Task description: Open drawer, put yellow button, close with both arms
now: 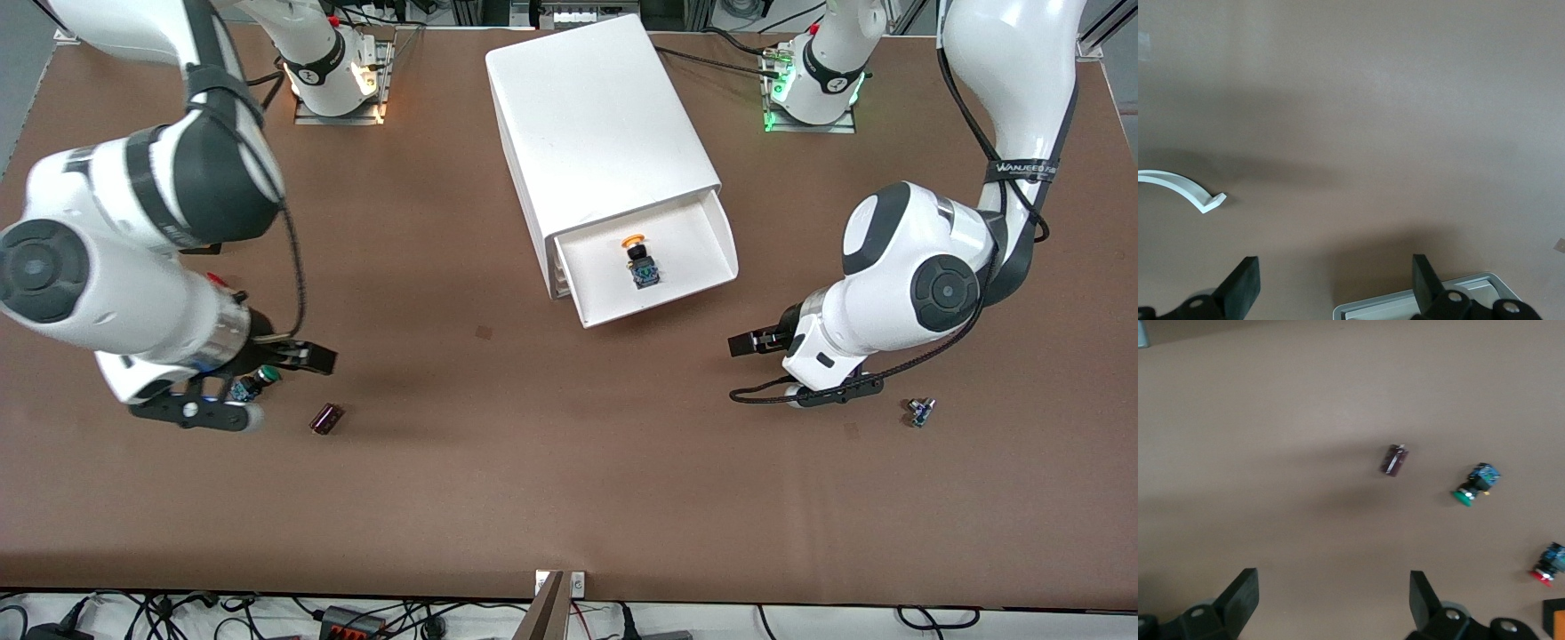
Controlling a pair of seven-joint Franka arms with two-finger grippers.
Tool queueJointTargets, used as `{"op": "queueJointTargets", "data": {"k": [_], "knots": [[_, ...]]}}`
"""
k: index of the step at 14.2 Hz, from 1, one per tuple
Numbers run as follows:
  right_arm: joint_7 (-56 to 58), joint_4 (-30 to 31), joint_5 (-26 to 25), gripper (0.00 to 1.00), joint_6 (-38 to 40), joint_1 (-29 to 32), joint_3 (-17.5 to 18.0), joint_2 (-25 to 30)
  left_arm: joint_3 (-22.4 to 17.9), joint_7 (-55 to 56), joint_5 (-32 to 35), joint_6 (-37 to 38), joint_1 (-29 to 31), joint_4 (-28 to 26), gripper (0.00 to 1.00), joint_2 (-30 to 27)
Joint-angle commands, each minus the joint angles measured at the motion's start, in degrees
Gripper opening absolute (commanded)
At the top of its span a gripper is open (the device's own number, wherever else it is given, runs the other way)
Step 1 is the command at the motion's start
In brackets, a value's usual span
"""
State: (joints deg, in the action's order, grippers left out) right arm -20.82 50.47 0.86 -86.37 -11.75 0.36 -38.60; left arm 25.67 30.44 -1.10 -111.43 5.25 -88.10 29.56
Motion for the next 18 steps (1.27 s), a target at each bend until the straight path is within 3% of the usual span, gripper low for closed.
{"op": "queueJointTargets", "data": {"k": [1,5,8,12,15,18], "knots": [[5.4,1.5,0.2,1.0,1.1,4.3,1.1,2.8,0.6,3.7,1.6,-1.3,-1.5,-1.5,1.0,-1.3],[11.5,2.6,0.4,1.0,1.2,10.8,1.1,6.1,0.4,8.1,1.9,-2.4,-4.0,-1.9,1.0,-0.8],[19.7,10.7,-0.1,1.0,-0.4,13.5,0.6,12.7,0.7,18.6,8.5,-2.3,-8.3,-2.5,1.0,-1.2],[20.9,23.2,-0.4,1.0,-3.9,14.1,-0.4,23.4,0.9,26.3,8.8,-2.6,-12.0,-2.9,1.0,-0.8],[20.9,24.9,-0.5,1.0,-3.0,14.4,-0.4,25.1,2.7,26.5,8.7,-2.6,-12.0,-4.5,1.0,-1.3],[22.0,27.5,-0.8,1.0,-2.6,14.2,-0.4,27.1,7.3,26.1,8.6,-2.4,-9.9,-7.7,1.0,-1.7]]}}
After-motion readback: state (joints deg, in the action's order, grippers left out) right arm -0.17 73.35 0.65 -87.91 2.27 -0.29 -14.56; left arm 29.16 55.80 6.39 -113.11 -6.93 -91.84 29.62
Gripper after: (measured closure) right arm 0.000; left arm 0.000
